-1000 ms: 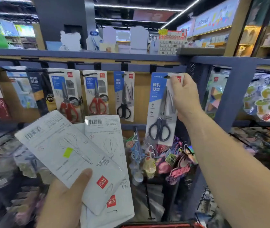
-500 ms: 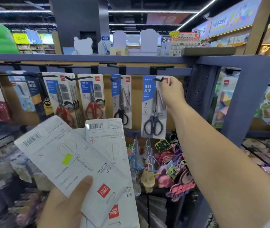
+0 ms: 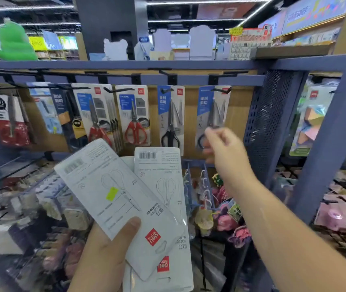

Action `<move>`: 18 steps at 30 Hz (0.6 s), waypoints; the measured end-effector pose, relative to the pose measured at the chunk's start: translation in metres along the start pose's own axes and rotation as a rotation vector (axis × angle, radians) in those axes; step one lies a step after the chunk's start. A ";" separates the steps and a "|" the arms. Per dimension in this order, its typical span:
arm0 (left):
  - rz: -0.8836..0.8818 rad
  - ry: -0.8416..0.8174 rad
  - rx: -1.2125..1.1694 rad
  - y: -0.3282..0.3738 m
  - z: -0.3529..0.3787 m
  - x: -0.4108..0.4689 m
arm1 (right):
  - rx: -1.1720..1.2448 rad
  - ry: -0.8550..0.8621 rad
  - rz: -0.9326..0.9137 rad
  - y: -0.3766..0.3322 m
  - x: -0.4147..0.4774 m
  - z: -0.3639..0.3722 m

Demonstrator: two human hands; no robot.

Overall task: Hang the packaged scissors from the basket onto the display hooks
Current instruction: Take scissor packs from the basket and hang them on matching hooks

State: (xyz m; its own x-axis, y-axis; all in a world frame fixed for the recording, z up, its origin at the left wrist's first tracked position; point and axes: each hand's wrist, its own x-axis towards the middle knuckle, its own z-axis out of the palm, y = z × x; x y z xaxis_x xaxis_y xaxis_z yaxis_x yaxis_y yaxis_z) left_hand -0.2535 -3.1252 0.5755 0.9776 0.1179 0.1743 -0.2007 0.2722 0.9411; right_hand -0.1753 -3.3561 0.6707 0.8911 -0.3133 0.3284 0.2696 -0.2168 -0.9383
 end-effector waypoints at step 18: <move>-0.255 -0.132 0.130 0.001 0.002 -0.041 | 0.185 0.034 0.258 0.032 -0.158 0.033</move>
State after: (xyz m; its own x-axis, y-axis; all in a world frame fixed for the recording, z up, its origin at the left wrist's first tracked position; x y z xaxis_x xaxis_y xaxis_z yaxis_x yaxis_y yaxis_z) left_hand -0.2936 -3.1313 0.5694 0.9968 -0.0661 -0.0441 0.0537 0.1514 0.9870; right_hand -0.2953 -3.2831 0.5848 0.9269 -0.3671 0.0774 0.1008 0.0449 -0.9939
